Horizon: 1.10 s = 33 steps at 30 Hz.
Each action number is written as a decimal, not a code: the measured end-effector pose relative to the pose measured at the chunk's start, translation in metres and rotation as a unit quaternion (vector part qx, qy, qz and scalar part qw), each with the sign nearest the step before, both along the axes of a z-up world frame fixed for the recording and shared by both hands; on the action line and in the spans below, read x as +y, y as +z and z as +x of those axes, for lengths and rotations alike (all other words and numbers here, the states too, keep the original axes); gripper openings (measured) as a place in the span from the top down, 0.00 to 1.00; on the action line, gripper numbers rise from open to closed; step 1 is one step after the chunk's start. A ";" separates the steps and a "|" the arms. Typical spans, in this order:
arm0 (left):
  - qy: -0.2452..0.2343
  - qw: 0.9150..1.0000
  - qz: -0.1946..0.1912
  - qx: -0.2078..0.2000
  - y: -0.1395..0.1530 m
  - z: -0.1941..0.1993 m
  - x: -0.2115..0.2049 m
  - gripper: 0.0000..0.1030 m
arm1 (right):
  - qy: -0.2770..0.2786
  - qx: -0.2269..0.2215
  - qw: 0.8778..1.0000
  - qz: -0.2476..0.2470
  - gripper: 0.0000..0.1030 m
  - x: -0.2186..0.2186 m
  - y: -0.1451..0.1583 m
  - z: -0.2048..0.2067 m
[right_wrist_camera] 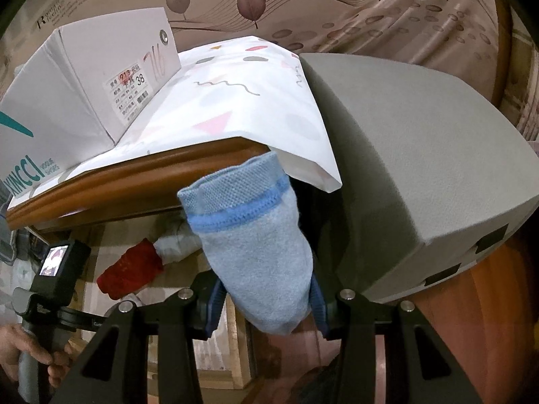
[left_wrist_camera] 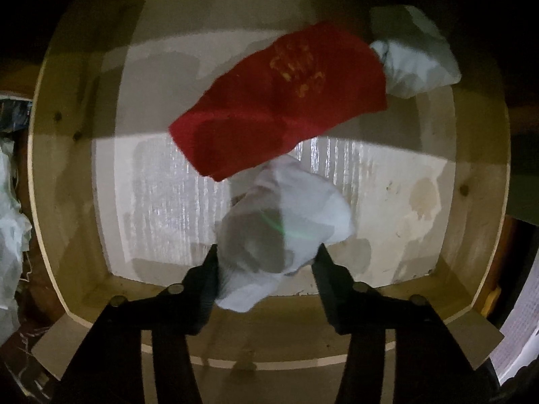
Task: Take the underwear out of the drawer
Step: 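Grasp the white sock in the drawer with the left tool, then lift the white sock and carry it over the white box with the left tool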
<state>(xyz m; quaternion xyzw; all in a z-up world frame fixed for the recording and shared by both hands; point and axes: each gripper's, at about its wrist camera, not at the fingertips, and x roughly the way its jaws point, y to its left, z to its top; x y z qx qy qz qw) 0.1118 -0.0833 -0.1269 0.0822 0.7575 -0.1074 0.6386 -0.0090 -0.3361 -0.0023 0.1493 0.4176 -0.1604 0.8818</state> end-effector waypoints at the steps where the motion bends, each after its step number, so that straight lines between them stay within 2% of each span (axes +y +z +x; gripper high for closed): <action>1: 0.004 1.000 -0.003 -0.003 0.002 -0.002 0.003 0.57 | 0.000 0.000 1.000 -0.002 0.58 0.000 0.000 0.000; 6: 0.019 0.999 -0.022 -0.019 0.015 -0.018 0.017 0.59 | -0.001 0.000 1.000 -0.003 0.58 0.000 0.000 0.000; 16: 0.005 0.993 -0.048 -0.109 0.066 -0.037 0.042 0.59 | 0.000 0.004 1.000 0.000 0.58 0.001 -0.002 0.002; 19: -0.001 0.989 -0.048 -0.140 0.089 -0.041 0.030 0.59 | 0.001 0.005 1.000 0.000 0.58 0.001 -0.002 0.002; 21: -0.011 0.984 -0.049 -0.173 0.100 -0.049 0.035 0.59 | 0.001 0.005 1.000 -0.001 0.58 0.001 -0.002 0.002; 26: -0.037 0.964 -0.041 -0.259 0.140 -0.067 0.040 0.59 | 0.002 0.007 1.000 -0.004 0.58 0.003 -0.003 0.003; 29: -0.046 0.955 -0.041 -0.290 0.156 -0.075 0.040 0.59 | 0.003 0.010 1.000 -0.005 0.58 0.004 -0.004 0.003; 33: -0.055 0.941 -0.051 -0.329 0.195 -0.080 0.049 0.59 | 0.003 0.011 1.000 -0.011 0.58 0.006 -0.005 0.004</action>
